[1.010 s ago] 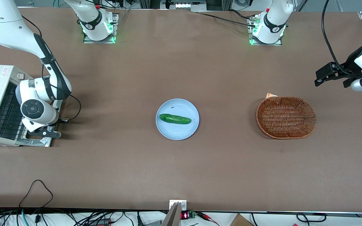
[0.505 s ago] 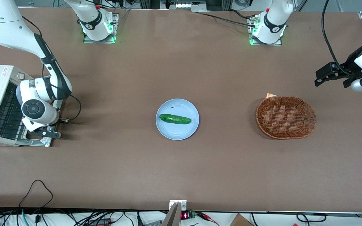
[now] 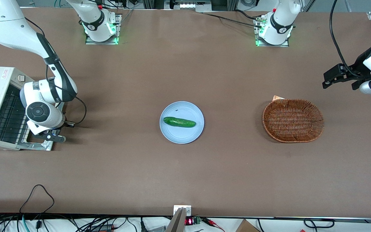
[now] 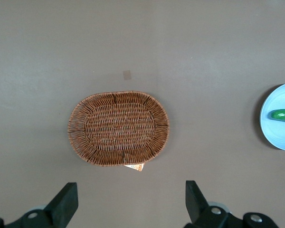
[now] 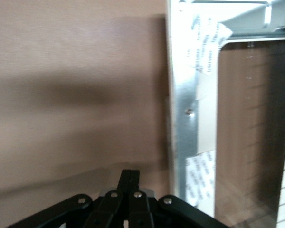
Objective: Open oven door with right arm only
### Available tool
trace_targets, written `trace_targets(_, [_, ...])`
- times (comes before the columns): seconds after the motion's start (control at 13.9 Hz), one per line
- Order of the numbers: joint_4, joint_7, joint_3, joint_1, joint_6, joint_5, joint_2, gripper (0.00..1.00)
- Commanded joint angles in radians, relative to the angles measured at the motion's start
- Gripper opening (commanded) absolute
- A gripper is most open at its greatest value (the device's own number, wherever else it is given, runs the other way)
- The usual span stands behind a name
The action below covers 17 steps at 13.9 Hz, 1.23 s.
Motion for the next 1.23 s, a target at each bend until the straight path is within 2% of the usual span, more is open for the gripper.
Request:
trace_targets(0.0, [-0.003,0.01,0.035,-0.013,-0.058,0.029,-0.046,0.0])
trace_targets(0.22, [-0.005,-0.023,0.054,-0.01,-0.115,0.104,-0.144,0.0])
trace_targets(0.51, [-0.003,-0.275,0.055,-0.008,-0.23,0.383,-0.346,0.0])
trace_targets(0.65, [-0.002,-0.335,0.054,-0.007,-0.291,0.492,-0.444,0.0])
trace_targets(0.87, [0.032,-0.35,0.037,0.016,-0.399,0.572,-0.55,0.0])
trace_targets(1.15, [0.155,-0.39,0.008,0.041,-0.574,0.606,-0.558,0.0])
